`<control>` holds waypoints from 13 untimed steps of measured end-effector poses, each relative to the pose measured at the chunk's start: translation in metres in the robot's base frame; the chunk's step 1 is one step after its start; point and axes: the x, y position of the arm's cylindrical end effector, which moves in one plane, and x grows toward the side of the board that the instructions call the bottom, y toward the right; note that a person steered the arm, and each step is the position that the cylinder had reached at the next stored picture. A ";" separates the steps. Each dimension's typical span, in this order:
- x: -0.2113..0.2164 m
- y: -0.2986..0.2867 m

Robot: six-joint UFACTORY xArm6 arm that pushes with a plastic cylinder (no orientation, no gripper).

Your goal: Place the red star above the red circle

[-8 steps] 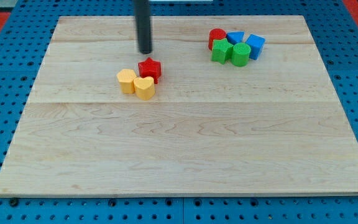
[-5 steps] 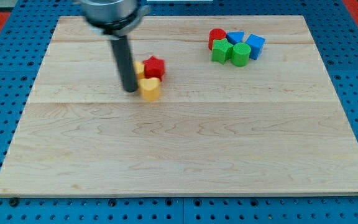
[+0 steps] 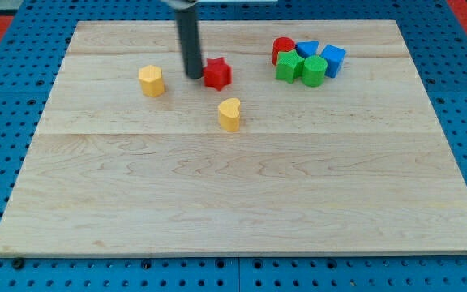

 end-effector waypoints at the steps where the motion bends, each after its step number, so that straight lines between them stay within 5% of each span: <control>1: -0.016 0.024; 2: 0.016 -0.003; 4: 0.048 0.054; 7: -0.051 0.029; 9: -0.108 0.077; 10: -0.110 0.104; 13: -0.073 0.031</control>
